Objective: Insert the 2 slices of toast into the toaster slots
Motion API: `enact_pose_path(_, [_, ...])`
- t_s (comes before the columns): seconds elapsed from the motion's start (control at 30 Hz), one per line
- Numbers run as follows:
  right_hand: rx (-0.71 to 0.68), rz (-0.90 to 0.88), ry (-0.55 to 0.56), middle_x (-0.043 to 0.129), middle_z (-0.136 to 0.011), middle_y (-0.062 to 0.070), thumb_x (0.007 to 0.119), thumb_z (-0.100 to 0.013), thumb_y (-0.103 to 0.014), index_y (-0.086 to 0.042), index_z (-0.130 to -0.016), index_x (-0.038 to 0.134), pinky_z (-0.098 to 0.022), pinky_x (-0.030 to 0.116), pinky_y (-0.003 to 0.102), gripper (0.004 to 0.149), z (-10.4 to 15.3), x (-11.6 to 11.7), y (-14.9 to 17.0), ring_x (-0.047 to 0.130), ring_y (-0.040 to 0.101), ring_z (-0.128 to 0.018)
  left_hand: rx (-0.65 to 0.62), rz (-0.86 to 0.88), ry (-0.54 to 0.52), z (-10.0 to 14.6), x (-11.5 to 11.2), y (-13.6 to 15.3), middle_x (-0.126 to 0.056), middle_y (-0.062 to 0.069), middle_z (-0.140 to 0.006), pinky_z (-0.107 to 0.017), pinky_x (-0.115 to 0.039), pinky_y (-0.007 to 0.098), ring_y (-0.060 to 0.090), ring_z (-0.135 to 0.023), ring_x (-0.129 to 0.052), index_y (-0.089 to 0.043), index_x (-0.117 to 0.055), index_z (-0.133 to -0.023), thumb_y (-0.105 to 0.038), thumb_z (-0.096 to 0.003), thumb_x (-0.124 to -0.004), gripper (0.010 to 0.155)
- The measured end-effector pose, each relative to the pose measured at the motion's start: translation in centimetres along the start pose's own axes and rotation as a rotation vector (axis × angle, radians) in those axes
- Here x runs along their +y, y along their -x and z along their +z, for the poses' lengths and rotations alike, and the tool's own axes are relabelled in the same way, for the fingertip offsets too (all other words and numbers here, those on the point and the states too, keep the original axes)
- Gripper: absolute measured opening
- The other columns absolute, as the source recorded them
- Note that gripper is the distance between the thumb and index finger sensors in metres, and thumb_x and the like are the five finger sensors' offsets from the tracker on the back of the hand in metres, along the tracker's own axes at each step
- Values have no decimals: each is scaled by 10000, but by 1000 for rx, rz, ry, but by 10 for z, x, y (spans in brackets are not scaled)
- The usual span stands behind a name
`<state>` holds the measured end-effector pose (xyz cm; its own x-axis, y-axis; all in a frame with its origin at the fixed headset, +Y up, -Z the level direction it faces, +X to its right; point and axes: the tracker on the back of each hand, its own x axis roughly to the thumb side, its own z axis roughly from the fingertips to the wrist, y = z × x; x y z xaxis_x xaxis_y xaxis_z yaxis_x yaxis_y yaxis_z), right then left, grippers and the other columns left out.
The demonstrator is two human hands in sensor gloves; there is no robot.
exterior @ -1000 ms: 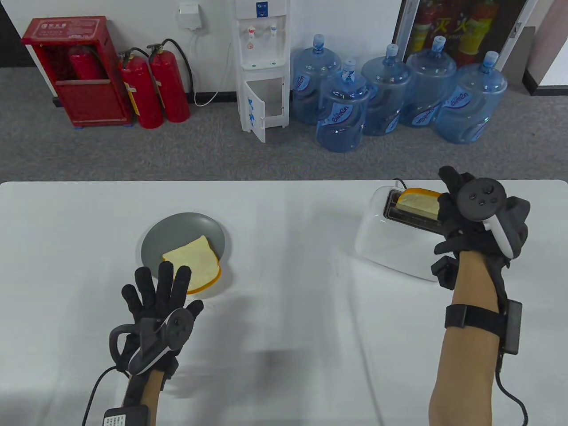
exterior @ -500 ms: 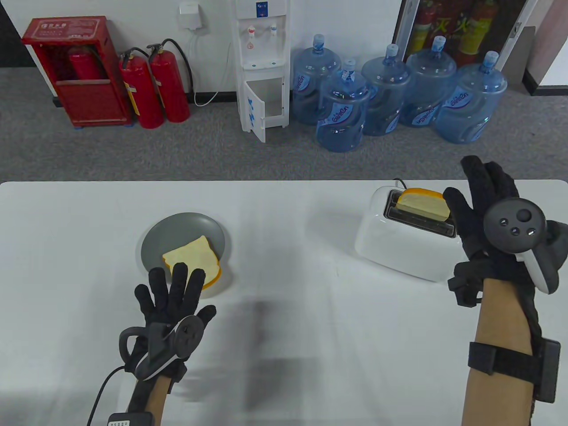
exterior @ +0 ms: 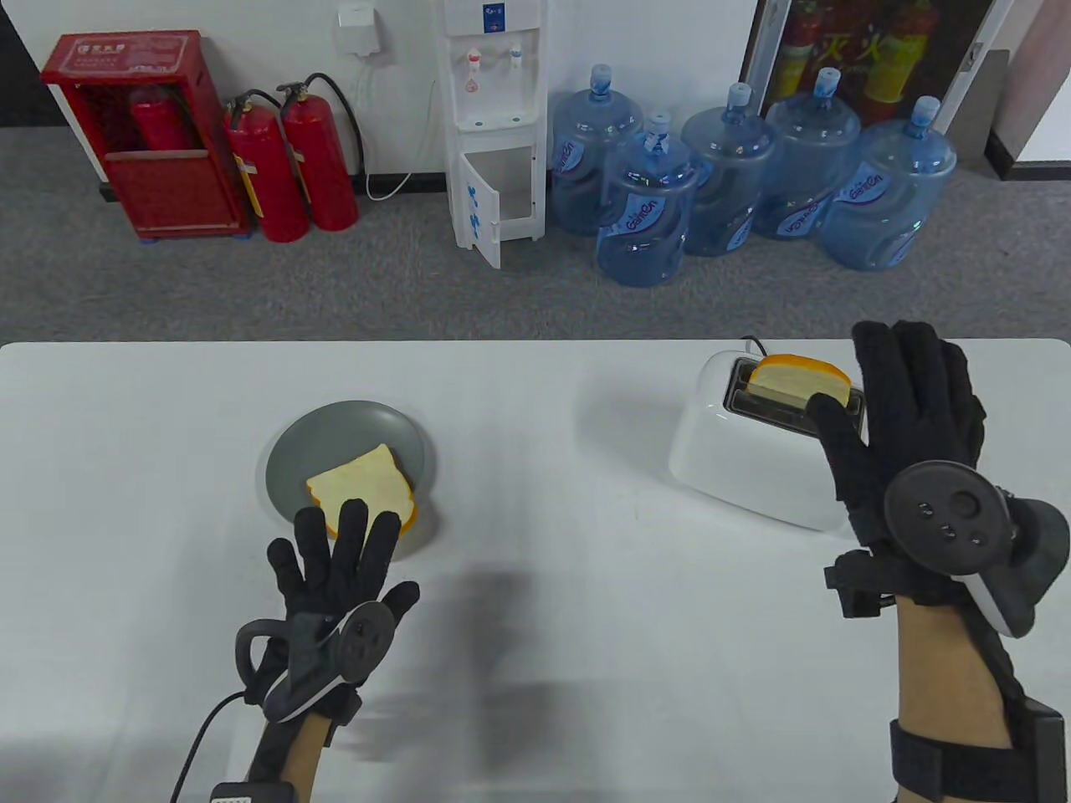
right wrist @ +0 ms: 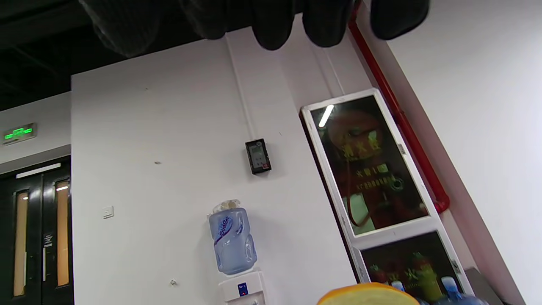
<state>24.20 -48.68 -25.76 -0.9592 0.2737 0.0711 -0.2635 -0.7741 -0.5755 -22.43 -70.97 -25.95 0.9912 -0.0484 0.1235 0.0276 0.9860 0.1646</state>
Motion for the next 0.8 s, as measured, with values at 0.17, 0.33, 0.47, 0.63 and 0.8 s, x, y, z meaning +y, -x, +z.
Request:
enact_pose_path(0.17, [-87, -5, 20, 334, -1337, 128, 574, -689, -605, -335, -1267, 338, -803, 441, 715, 680, 18, 2, -21, 399, 461, -1197, -7, -4, 3, 1, 0, -2, -187, 37, -1277, -763, -183, 650, 488, -1124, -116, -374, -226, -1196, -641, -550, -456, 737])
enact_pose_path(0.33, [-133, -31, 28, 351, -1332, 131, 573, -691, -604, -310, -1269, 355, -796, 448, 717, 684, 33, 5, -36, 410, 463, -1191, -10, -3, -2, 1, -1, -5, -187, 38, -1276, -764, -182, 649, 489, -1124, -115, -373, -223, -1196, -641, -550, -456, 738])
enact_pose_path(0.47, [-151, -57, 16, 382, -1326, 124, 574, -692, -602, -283, -1268, 380, -786, 456, 719, 687, 48, 18, -47, 419, 465, -1186, -16, -10, 5, 1, -3, -7, -183, 40, -1276, -763, -182, 650, 489, -1124, -112, -371, -218, -1197, -642, -550, -454, 740])
enact_pose_path(0.63, [-179, -74, -2, 389, -1320, 139, 574, -694, -599, -277, -1265, 392, -776, 457, 723, 680, 73, 53, -58, 430, 475, -1175, -24, -12, 15, 1, -5, -10, -177, 42, -1276, -764, -180, 650, 487, -1124, -110, -373, -213, -1196, -643, -549, -453, 741])
enact_pose_path(0.8, [-199, -39, -65, 370, -1323, 142, 571, -691, -606, -278, -1267, 382, -772, 450, 728, 689, 95, 90, -68, 419, 482, -1175, -27, -16, 17, 0, -5, -12, -172, 44, -1276, -764, -178, 650, 481, -1124, -104, -374, -208, -1196, -645, -549, -452, 742])
